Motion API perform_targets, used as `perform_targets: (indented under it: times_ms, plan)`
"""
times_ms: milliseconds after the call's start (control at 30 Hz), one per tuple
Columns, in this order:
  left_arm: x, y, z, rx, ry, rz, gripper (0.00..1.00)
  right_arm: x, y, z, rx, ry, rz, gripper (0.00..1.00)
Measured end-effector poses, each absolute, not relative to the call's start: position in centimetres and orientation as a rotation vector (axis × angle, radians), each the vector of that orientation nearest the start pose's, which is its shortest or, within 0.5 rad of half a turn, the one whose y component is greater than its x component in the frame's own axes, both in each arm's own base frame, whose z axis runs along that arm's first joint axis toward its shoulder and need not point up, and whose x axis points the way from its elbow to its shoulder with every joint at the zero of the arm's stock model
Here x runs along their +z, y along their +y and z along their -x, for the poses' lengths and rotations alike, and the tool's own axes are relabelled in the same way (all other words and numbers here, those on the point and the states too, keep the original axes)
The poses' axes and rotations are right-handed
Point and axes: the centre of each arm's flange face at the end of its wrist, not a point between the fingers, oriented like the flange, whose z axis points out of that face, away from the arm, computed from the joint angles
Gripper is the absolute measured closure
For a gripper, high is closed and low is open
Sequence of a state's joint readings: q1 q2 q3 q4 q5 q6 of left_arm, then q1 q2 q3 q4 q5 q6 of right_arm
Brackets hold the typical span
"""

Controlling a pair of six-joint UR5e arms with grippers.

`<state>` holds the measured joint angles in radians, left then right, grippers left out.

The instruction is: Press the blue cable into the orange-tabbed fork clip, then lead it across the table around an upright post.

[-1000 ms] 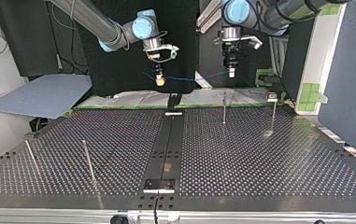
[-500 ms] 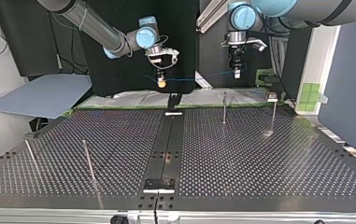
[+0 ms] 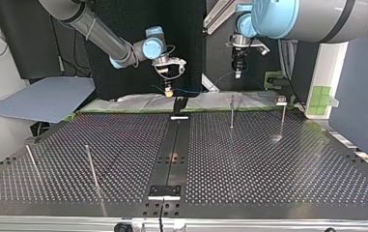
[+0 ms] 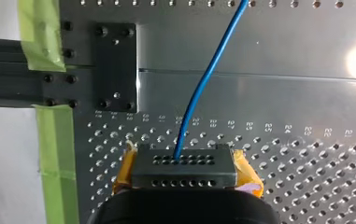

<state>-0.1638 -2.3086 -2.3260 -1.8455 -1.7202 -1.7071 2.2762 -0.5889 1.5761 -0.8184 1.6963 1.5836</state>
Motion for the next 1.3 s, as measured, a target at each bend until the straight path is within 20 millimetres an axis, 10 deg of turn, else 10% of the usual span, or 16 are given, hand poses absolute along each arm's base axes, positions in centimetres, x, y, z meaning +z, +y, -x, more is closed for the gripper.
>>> perform_targets:
  times_ms: [1300]
  plan:
    - [-2.2, -17.2, -42.6, -0.073, 1.718, 0.14, 1.0, -6.5, -44.4, -51.4, 1.491, -0.927, -1.815, 1.0]
